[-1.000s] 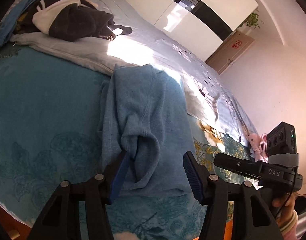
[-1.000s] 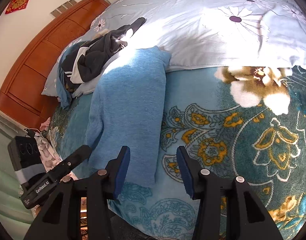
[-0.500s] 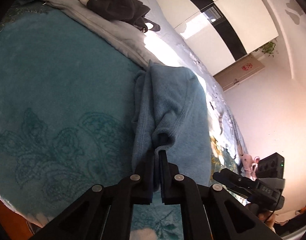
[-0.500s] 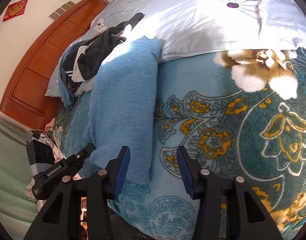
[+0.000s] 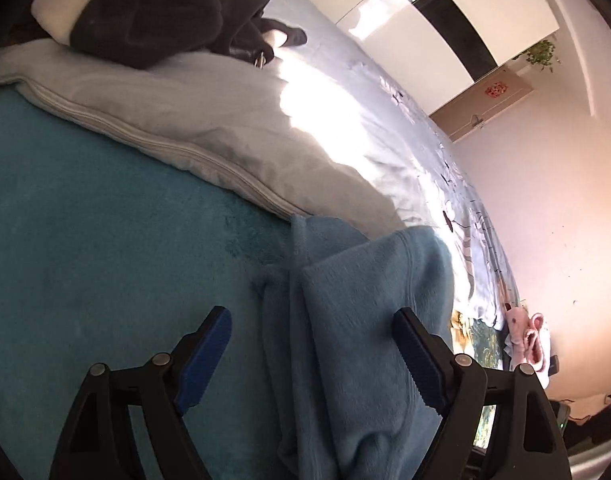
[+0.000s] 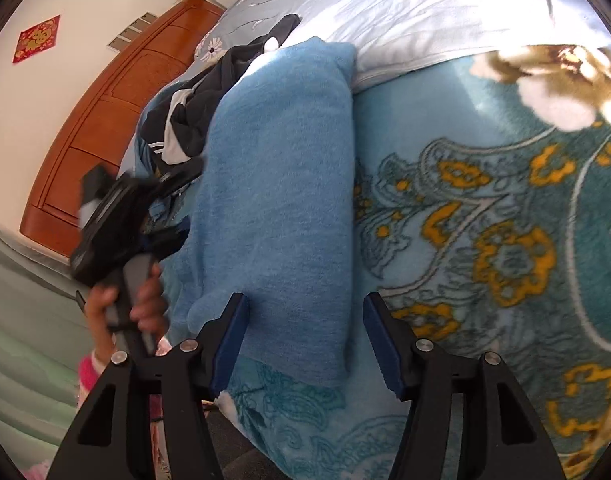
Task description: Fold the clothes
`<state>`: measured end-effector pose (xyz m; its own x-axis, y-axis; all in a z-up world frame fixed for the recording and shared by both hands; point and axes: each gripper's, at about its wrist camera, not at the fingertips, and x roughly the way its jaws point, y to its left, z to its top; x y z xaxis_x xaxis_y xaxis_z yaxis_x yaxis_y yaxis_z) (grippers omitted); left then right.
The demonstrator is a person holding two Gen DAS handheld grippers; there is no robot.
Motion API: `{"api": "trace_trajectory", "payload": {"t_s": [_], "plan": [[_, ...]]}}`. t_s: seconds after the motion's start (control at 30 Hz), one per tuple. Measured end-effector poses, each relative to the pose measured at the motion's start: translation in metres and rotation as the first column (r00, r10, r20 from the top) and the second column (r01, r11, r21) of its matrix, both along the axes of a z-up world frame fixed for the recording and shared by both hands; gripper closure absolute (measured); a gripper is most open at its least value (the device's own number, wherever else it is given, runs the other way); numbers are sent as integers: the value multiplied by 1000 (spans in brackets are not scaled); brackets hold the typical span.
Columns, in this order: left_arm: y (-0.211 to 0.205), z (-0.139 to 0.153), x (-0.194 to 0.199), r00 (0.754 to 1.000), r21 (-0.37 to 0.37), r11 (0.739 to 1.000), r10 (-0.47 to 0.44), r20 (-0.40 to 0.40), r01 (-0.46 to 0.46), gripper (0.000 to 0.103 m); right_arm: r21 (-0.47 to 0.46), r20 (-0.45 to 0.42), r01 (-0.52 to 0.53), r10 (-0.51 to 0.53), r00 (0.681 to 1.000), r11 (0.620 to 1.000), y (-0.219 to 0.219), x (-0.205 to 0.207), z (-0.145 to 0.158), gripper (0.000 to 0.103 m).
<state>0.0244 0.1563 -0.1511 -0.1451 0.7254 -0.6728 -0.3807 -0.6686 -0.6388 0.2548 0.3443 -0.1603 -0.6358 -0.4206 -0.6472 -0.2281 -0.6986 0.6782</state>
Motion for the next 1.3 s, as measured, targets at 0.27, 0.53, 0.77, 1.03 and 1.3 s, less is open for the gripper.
{"api": "trace_trajectory", "payload": {"t_s": [0.27, 0.53, 0.77, 1.03, 1.3], "plan": [[9, 4, 9, 999, 83, 996, -30, -10, 31, 85, -84, -8, -25, 24, 1000, 996, 14, -4, -4, 83], [10, 12, 71, 999, 170, 985, -39, 10, 36, 88, 43, -13, -165, 166, 986, 985, 113, -6, 56, 85], [27, 4, 93, 999, 114, 993, -38, 14, 36, 83, 81, 72, -198, 192, 979, 977, 150, -26, 46, 84], [8, 36, 71, 997, 117, 993, 13, -81, -3, 29, 115, 0, 24, -24, 1000, 993, 166, 17, 47, 49], [55, 14, 38, 994, 44, 993, -108, 23, 107, 27, -2, -82, 133, -133, 988, 991, 113, 72, 34, 48]]}}
